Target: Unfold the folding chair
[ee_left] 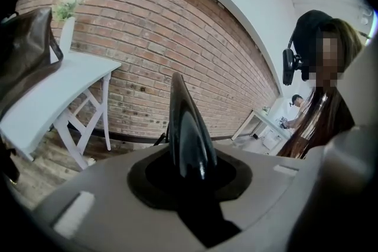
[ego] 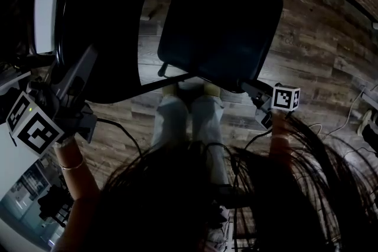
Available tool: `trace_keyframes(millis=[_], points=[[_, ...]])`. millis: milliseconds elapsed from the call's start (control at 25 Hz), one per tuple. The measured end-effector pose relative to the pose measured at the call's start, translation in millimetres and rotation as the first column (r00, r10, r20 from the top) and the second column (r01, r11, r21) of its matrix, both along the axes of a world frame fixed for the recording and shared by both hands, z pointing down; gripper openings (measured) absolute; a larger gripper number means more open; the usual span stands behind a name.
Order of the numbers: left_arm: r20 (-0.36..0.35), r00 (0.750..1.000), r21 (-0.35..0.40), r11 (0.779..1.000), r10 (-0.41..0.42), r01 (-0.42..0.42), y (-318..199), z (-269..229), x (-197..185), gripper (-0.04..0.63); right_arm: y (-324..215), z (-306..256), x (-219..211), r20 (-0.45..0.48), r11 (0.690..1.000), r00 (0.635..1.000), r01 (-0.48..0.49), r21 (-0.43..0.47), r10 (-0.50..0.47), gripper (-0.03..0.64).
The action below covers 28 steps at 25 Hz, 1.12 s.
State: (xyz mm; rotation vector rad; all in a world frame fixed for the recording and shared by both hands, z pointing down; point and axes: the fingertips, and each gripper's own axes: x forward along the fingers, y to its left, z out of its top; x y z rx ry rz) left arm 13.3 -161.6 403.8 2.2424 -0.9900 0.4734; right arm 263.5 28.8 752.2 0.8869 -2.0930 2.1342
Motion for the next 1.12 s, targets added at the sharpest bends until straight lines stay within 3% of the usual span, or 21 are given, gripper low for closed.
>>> trace_keyframes(millis=[840,1120], points=[[0.033,0.999,-0.007,0.999,-0.043,0.043,-2.3,1.9,-3.0,0.08,-1.4,0.2,-2.0,-0.011,1.0,1.0,-0.026,0.011,0.026,0.229],[0.083,0.995,-0.004,0.998,-0.059,0.06,-4.4,2.9,-6.4,0.077,-1.8,0.6,-1.3,-0.023,0.999,0.999,-0.038,0.012,0.038,0.233]])
